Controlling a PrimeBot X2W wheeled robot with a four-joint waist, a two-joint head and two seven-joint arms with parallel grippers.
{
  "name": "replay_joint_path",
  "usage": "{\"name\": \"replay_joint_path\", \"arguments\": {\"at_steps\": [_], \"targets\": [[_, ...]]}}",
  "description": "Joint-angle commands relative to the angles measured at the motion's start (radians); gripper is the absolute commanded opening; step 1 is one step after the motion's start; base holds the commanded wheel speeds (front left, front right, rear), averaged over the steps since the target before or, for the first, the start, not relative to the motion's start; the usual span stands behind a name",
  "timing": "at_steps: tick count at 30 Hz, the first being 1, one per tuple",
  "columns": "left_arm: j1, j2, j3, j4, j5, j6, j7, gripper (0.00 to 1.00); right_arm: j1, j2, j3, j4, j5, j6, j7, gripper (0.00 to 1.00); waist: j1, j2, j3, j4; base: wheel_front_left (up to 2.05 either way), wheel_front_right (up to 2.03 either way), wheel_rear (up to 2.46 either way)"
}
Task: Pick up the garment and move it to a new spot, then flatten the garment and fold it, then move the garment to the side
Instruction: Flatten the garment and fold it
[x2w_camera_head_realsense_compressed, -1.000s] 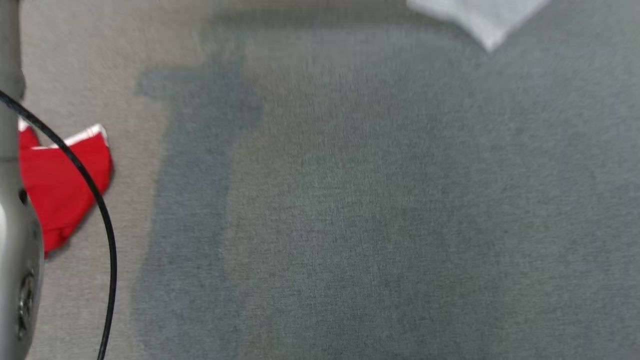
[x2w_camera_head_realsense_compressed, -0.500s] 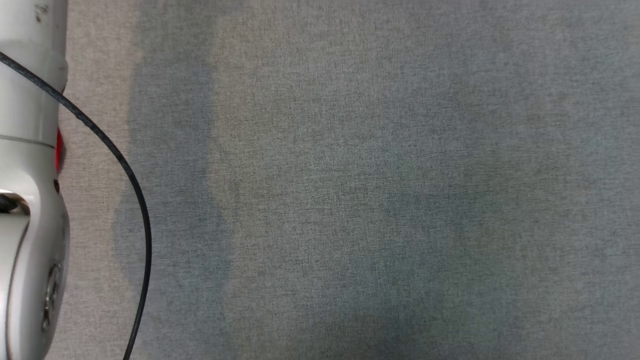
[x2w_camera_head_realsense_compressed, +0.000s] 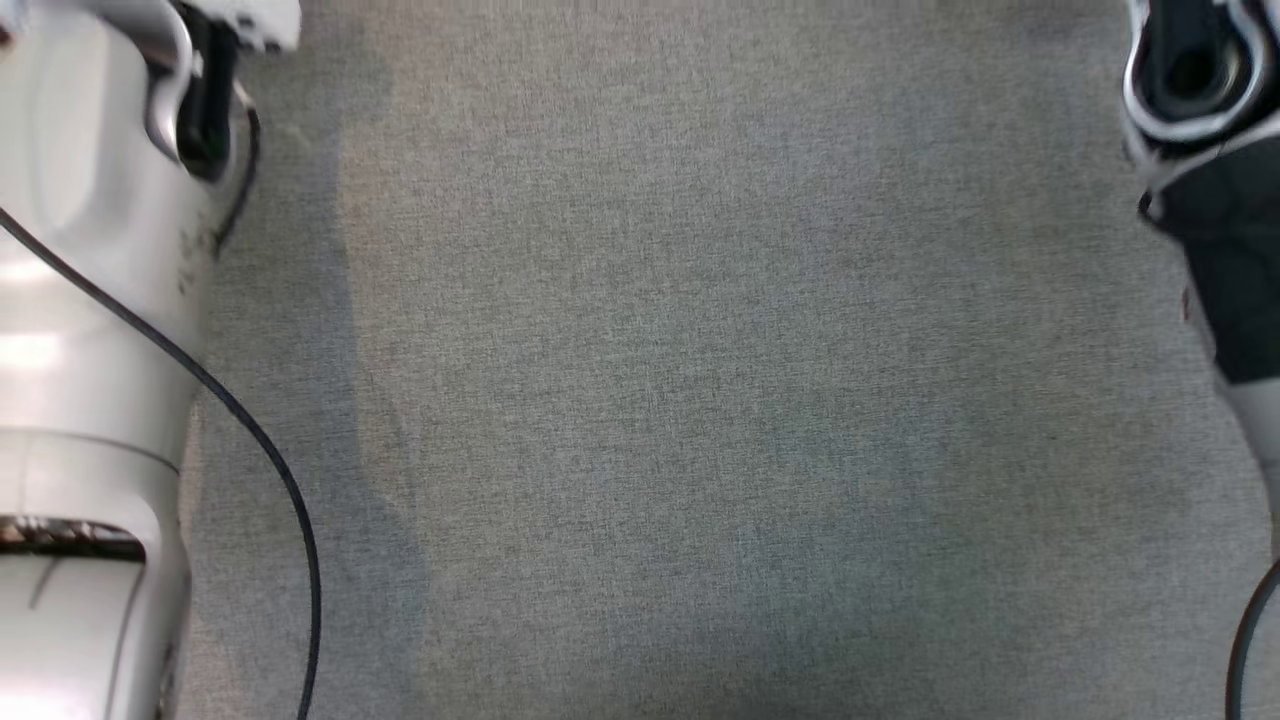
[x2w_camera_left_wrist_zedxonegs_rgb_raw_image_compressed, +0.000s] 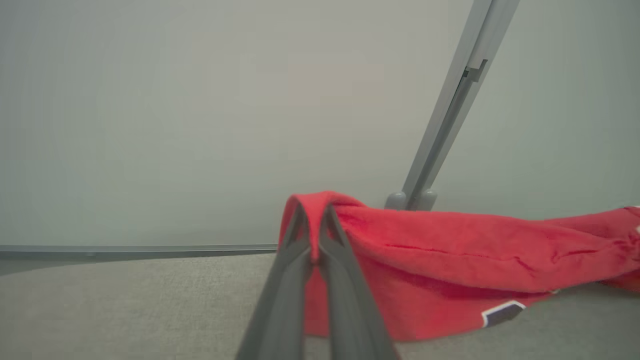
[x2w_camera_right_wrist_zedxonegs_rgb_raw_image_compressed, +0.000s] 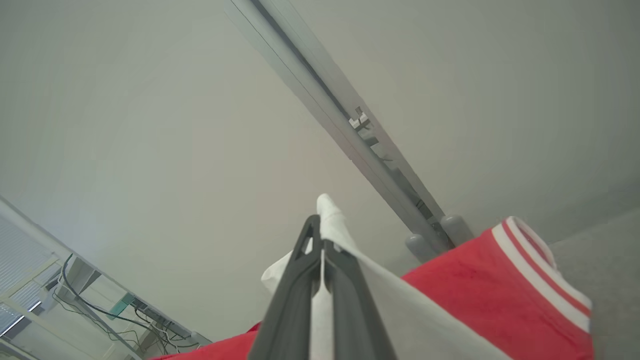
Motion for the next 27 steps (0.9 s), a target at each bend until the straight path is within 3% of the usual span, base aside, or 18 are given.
{"name": "replay_joint_path", "arguments": {"at_steps": [1,10,18,27], "targets": [[0.036,0.0,0.006,-0.007,0.001,-0.005,-0.003,0.0,0.036,-0.015,0.003,-0.009,0.029,0.0,-0.001,0.0,-0.0001,0.0,-0.024,-0.003,0.0,0.0,0.0],[0.239,-0.022,-0.047,0.0,0.055,-0.014,-0.003,0.0,0.264,-0.063,0.081,-0.048,0.181,0.0,0.012,0.0,-0.0001,0.0,-0.153,0.001,0.0,0.0,0.0],[0.397,-0.025,-0.121,0.041,0.123,-0.015,-0.003,0.0,0.453,-0.136,0.214,-0.045,0.228,0.0,0.046,0.0,-0.0001,0.0,-0.29,0.004,0.0,0.0,0.0],[0.534,-0.051,-0.103,0.081,0.077,-0.016,-0.003,0.0,0.614,-0.168,0.241,-0.01,0.355,0.0,0.154,0.0,-0.0001,0.0,-0.411,0.006,0.0,0.0,0.0]]}}
